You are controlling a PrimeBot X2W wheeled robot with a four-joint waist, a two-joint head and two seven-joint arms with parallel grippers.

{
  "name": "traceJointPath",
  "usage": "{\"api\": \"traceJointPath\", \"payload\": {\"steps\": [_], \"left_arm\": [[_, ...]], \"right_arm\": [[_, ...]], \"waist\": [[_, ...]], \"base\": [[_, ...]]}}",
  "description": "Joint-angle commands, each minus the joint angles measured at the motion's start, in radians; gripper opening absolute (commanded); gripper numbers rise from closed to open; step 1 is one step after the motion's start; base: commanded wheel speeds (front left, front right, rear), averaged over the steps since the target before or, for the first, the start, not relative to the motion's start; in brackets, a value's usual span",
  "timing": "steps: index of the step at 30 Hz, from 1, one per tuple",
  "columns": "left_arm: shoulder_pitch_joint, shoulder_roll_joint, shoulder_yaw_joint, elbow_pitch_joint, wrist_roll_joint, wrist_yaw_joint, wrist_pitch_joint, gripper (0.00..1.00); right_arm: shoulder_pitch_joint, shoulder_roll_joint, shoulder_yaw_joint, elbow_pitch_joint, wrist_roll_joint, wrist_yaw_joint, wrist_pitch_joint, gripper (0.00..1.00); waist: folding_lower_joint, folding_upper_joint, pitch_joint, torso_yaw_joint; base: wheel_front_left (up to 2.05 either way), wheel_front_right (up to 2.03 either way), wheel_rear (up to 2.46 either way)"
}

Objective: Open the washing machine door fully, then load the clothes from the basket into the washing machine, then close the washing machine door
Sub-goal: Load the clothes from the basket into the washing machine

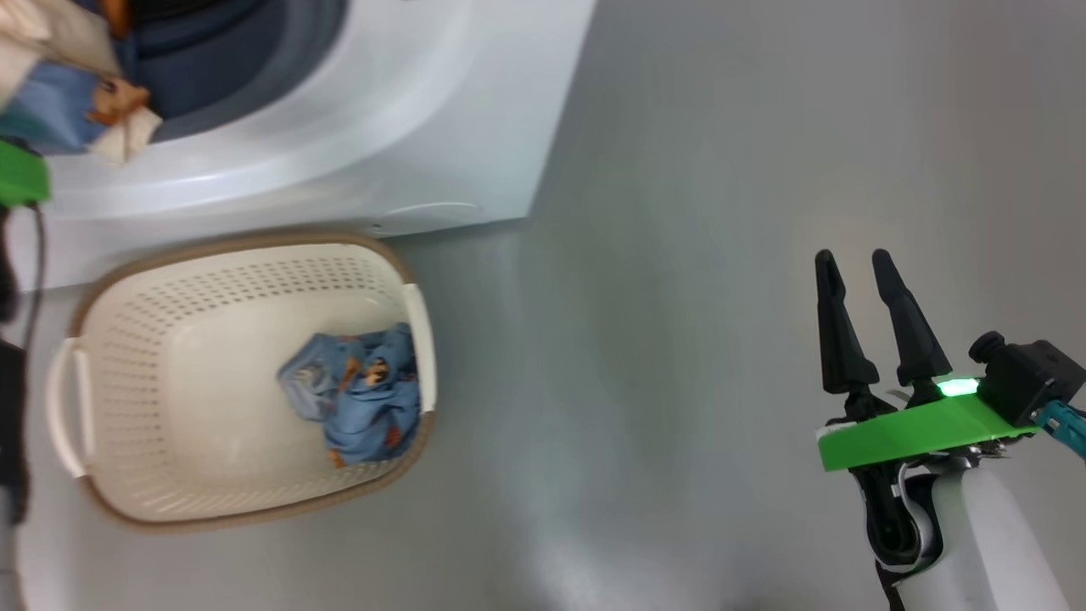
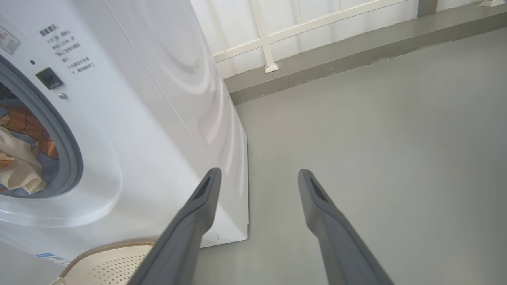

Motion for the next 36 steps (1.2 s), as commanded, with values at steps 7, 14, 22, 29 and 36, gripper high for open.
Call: {"api": "traceJointPath", "payload": {"steps": [7, 14, 22, 29, 36], "left_arm": [[-0.147, 0.125, 0.026, 0.076, 0.009, -0.002, -0.006, 0.0], [-0.184, 0.158, 0.093, 0.061, 0.076, -0.002, -0.006, 0.4], [-0.163, 0.15, 0.129, 0.096, 0.096, -0.002, -0.006, 1.0], [-0.107, 0.121, 0.134, 0.089, 0.092, -0.002, -0.006, 1.0], [0.011, 0.069, 0.152, 0.049, 0.091, -0.002, -0.006, 1.0]], "right_arm": [[-0.011, 0.004, 0.06, -0.027, 0.078, 0.002, -0.007, 1.0], [-0.012, 0.004, 0.084, -0.028, 0.101, 0.002, -0.007, 1.0], [-0.006, 0.004, 0.083, -0.025, 0.106, 0.002, -0.007, 1.0], [-0.009, 0.004, 0.087, -0.021, 0.091, 0.002, -0.007, 1.0], [0.002, 0.004, 0.071, -0.015, 0.062, 0.002, -0.007, 1.0]], "waist": [[0.0, 0.0, 0.091, -0.142], [0.0, 0.0, 0.108, -0.194], [0.0, 0.0, 0.101, -0.195], [0.0, 0.0, 0.07, -0.172], [0.0, 0.0, 0.018, -0.139]], "base": [[0.0, 0.0, 0.0], [0.0, 0.0, 0.0], [0.0, 0.0, 0.0], [0.0, 0.0, 0.0], [0.0, 0.0, 0.0]]}}
